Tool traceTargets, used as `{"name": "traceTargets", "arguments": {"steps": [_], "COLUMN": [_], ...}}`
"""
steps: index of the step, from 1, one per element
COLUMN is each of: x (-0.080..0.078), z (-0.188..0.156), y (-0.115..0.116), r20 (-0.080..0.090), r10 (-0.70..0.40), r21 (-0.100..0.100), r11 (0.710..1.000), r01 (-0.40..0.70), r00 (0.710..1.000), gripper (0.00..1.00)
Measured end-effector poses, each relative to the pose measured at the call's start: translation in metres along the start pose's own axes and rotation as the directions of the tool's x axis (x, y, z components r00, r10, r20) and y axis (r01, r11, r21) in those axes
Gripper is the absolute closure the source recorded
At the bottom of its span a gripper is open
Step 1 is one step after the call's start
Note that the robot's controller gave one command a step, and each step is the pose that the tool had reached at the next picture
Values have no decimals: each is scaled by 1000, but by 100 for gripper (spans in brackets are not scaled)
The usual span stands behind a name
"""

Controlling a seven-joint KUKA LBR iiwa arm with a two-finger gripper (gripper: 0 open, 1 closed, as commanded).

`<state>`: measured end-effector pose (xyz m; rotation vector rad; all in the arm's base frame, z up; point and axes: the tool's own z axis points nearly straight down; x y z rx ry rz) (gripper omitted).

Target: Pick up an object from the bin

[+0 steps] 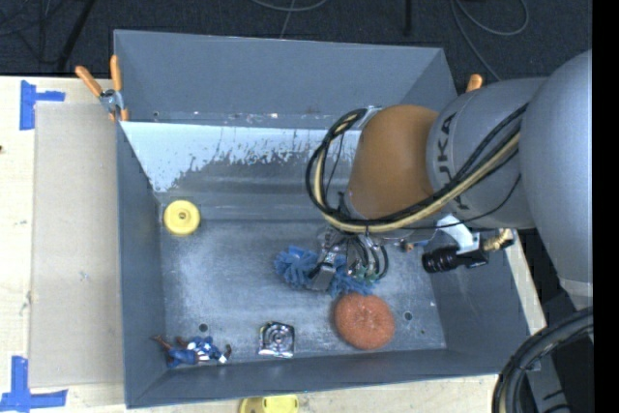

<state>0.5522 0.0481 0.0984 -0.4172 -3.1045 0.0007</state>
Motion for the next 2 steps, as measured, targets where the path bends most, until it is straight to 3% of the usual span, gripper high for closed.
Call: {"name": "traceTargets", "arguments": {"steps": [2], "x": [-3], "z": [-30], "y": [1], "r20": [13], "r10": [-2], "r21": [-4], "r11": [1000], "r01": [2], "r00": [1000], "gripper": [100]}}
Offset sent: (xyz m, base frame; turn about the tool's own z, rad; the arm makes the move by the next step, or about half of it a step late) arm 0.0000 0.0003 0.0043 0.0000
